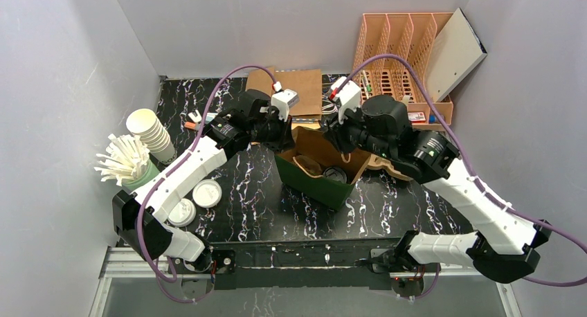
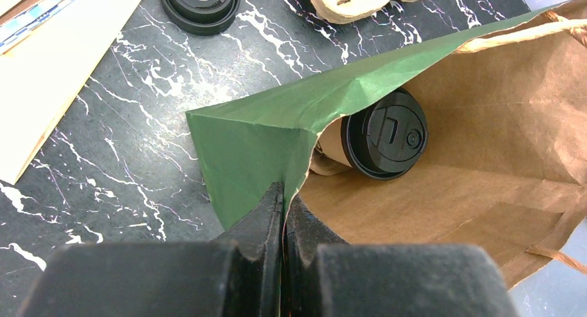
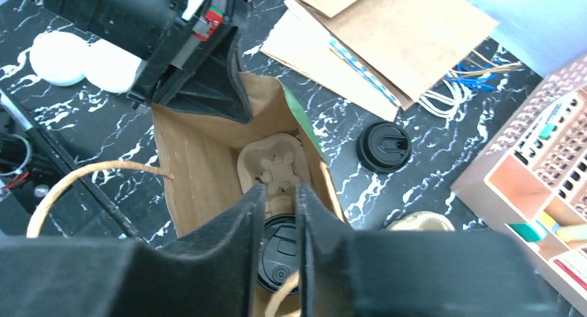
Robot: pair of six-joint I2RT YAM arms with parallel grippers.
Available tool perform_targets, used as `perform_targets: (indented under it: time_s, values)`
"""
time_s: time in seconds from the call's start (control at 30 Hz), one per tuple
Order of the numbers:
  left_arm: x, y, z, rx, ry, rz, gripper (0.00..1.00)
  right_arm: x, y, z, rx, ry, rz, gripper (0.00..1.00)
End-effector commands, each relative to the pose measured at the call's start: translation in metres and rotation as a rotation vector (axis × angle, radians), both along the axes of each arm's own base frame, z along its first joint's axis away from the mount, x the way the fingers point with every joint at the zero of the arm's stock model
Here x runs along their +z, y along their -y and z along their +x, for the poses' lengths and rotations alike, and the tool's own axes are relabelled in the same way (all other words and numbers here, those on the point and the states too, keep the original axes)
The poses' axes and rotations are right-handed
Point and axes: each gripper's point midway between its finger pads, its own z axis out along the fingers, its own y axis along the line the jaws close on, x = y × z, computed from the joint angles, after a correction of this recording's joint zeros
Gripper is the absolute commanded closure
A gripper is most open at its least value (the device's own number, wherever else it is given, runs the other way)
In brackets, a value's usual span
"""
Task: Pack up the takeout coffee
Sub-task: Place the coffee cup on the cup tray.
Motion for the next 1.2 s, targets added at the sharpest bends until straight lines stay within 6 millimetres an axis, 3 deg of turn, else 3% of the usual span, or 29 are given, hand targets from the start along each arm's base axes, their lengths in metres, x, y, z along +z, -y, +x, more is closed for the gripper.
perform_targets:
  time_s: [0.0,0.1,0.4,0.5,0.73,1.17]
  values:
    - [0.010,0.001,-0.004,-0.021,0.032,-0.018,1.00,0.003,-0.020,0.001,0.099,0.029,-0.015,0.76]
    - [0.011,0.001,-0.004,-0.021,0.038,-0.017,1.00,-0.023,-0.022,0.001,0.123,-0.011,-0.083,0.99]
    - [0.014,0.000,-0.002,-0.015,0.049,-0.016,1.00,-0.109,-0.007,0.002,0.174,-0.053,-0.326,0.99]
    - [0.019,-0.001,0.001,-0.002,0.073,-0.014,1.00,-0.127,-0.002,0.006,0.163,-0.028,-0.355,0.99]
    - [0.031,-0.007,0.006,0.008,0.134,-0.007,1.00,-0.157,0.017,-0.006,0.153,-0.054,-0.398,0.99]
    - [0.058,-0.003,0.017,0.040,0.217,-0.039,1.00,-0.173,0.032,-0.009,0.098,-0.027,-0.382,0.99]
